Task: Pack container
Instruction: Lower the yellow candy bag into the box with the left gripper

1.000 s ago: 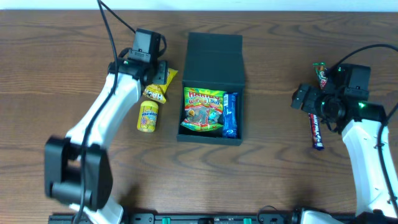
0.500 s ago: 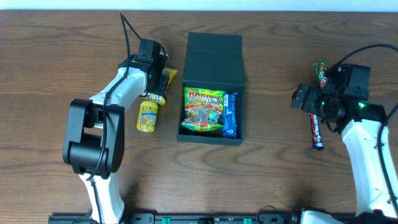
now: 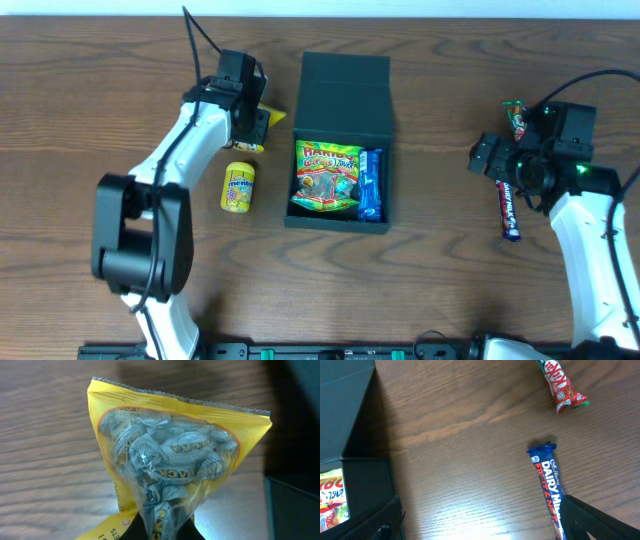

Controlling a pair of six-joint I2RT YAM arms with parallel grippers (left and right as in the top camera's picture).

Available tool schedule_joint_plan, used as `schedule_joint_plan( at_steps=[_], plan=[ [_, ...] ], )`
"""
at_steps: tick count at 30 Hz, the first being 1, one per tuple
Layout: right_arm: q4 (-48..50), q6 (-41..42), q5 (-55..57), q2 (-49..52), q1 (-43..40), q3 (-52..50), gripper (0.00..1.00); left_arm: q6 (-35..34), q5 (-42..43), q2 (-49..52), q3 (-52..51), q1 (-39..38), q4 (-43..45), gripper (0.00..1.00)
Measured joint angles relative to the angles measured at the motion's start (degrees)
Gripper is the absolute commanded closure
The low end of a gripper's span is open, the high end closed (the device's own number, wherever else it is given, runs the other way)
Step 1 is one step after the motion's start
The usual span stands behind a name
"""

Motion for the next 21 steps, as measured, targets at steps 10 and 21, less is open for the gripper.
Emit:
schedule_joint_plan(
  at_steps=[10,21],
  plan=[
    [-0.04,-0.02,0.0,0.02,0.0,0.0,0.01,-9.79,-0.11,-13.97,1.46,-7.34,-6.14,0.94],
    [-1.42,0.0,0.0,0.02,0.0,0.0,0.01,-40.87,-9.14,-13.92,1.81,-24.59,-14.67,0.94]
  ],
)
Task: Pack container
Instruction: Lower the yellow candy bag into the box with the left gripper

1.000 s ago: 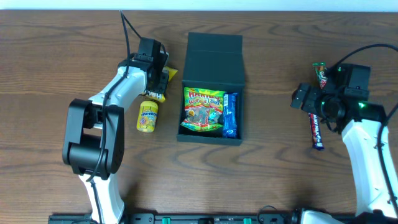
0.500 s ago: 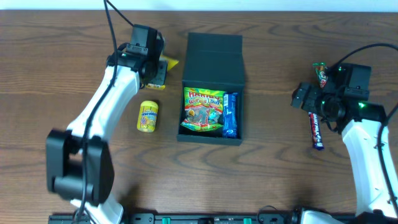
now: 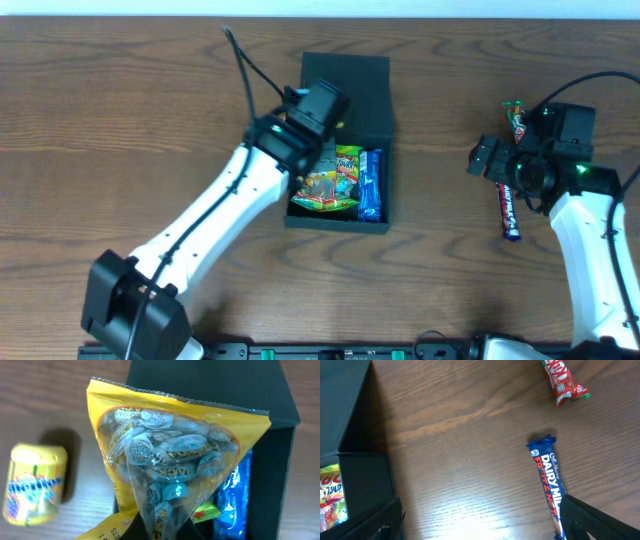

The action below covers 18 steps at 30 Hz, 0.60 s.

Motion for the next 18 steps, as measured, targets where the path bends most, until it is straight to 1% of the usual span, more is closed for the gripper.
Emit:
schedule_joint_plan(
  at_steps=[1,2,3,4,6,8,12,13,14,15,16,17,18],
  plan=[
    [-0.04,0.0,-0.02,0.0,0.0,0.0,0.01,-1.73,-0.55,0.09,0.0,-0.57,-0.04,0.83],
    [-0.11,0.0,-0.02,0.0,0.0,0.0,0.01,-2.69,-1.03,0.11,0.0,-0.96,-0.04,0.59],
    [-0.11,-0.02,0.0,0.0,0.0,0.0,0.01,-3.85,-1.46,0.11,0.0,-1.25,0.0,0.42],
    [-0.11,0.0,0.0,0.0,0.0,0.0,0.01,-4.7,-1.73,0.11,0.0,-1.4,0.04,0.37],
    [-0.11,0.0,-0.02,0.0,0.0,0.0,0.01,-5.95,-2.19,0.11,0.0,-1.44,0.15,0.35],
    [-0.13,0.0,-0.02,0.0,0.0,0.0,0.01,-6.67,-2.71,0.11,0.0,-1.44,0.17,0.35],
    [-0.22,0.0,-0.02,0.0,0.0,0.0,0.01,-6.03,-2.99,0.11,0.0,-1.44,0.39,0.36],
    [-0.35,0.0,-0.26,0.0,0.0,0.0,0.04,-5.27,-2.99,0.09,0.0,-1.44,0.39,0.37],
    [-0.44,0.07,-0.85,0.0,0.0,0.0,0.12,-4.7,-2.99,0.0,0.0,-1.44,0.39,0.38],
    [-0.46,-0.09,-1.7,0.0,0.0,0.0,0.25,-3.74,-3.04,-0.24,0.0,-1.44,0.39,0.39],
    [-0.48,-0.24,-3.19,0.0,0.0,0.0,0.45,-2.91,-3.06,-0.66,0.0,-1.44,0.37,0.4],
    [-0.37,-0.81,-5.11,0.0,0.0,0.0,0.71,-1.97,-3.17,-1.29,0.0,-1.44,0.37,0.4],
    [-0.26,-1.2,-7.17,0.0,0.02,0.0,0.9,-1.44,-3.37,-1.97,0.0,-1.33,0.33,0.4]
  ],
)
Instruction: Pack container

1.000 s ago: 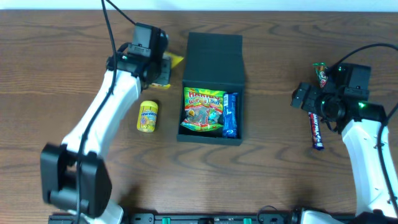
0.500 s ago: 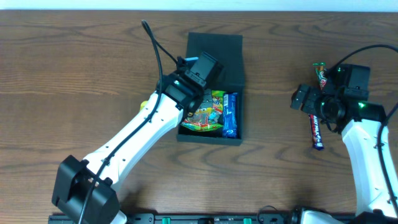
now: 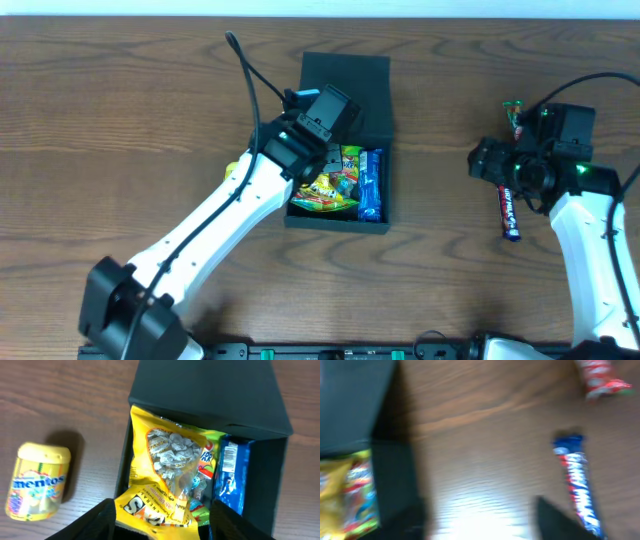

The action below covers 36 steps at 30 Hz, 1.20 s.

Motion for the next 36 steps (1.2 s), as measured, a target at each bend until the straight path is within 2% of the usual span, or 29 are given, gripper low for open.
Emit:
schedule_joint_plan(
  at_steps=[1,4,7,11,15,19,25,29,36],
  plan=[
    [0.28,-1.44,-4.63,0.0,0.13,0.0,0.99,0.9,-0.31,-1.38,0.0,0.35,-0.17,0.4],
    [0.79,-3.32,-10.62,0.0,1.97,0.0,0.99,2.23,-1.16,-7.04,0.02,4.02,-0.15,0.37],
    [2.45,-4.76,-14.86,0.0,6.75,0.0,0.99,2.91,-1.14,-12.76,0.04,10.86,0.02,0.33],
    [8.5,-5.92,-17.07,0.13,17.81,0.0,0.99,4.44,0.55,-18.69,0.2,20.46,-0.28,0.32],
    [13.42,-5.99,-13.64,1.9,28.55,0.0,0.99,5.62,4.2,-20.41,0.28,25.33,-2.38,0.32],
    [18.88,-5.22,-9.03,7.1,35.5,0.0,0.99,6.54,6.93,-20.26,0.28,26.58,-4.2,0.32],
    [26.03,-3.5,-6.62,17.97,39.15,0.0,0.99,7.48,8.59,-20.24,0.28,26.58,-5.01,0.32],
    [27.04,-3.04,-7.43,22.86,39.87,0.0,0.99,8.5,8.85,-20.24,0.28,26.58,-5.01,0.32],
    [26.03,-3.04,-7.87,23.5,40.02,0.0,0.99,10.08,9.44,-20.24,0.28,26.58,-5.14,0.32]
  ],
)
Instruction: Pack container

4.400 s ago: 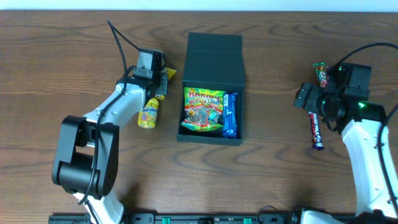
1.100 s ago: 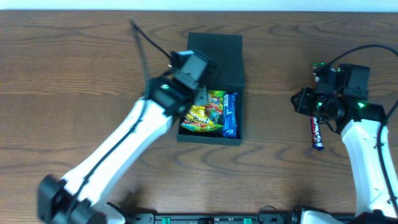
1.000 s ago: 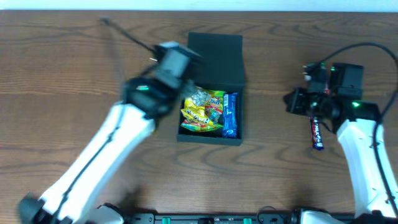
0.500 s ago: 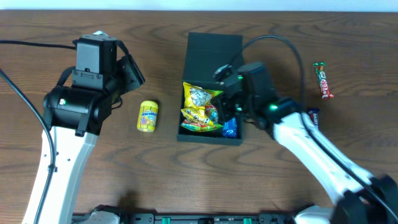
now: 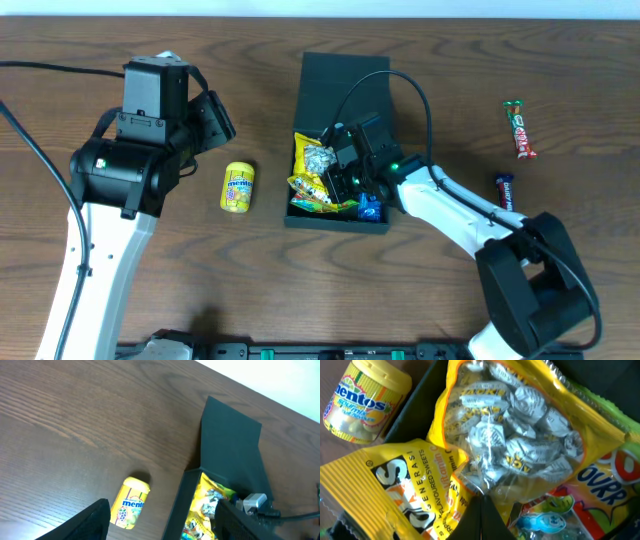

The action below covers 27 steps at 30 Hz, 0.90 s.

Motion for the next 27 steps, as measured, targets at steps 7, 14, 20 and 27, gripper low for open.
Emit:
schedule_joint_plan(
  at_steps=[7,14,20,27],
  plan=[
    [-1.07,-0.02,-0.26,-9.27,0.02,0.0,0.99,0.42,0.02,0.02,0.0,0.0,-0.7,0.32],
    [0.76,-0.04,-0.68,-7.15,2.56,0.48,0.99,0.42,0.02,0.02,0.0,0.0,-0.81,0.32],
    [2.03,-0.02,-2.36,4.11,5.75,0.52,0.99,0.42,0.02,0.02,0.0,0.0,-0.87,0.31],
    [1.55,-0.04,-4.02,5.09,6.16,0.81,0.99,0.44,0.02,0.02,0.0,0.0,-0.87,0.31]
  ],
)
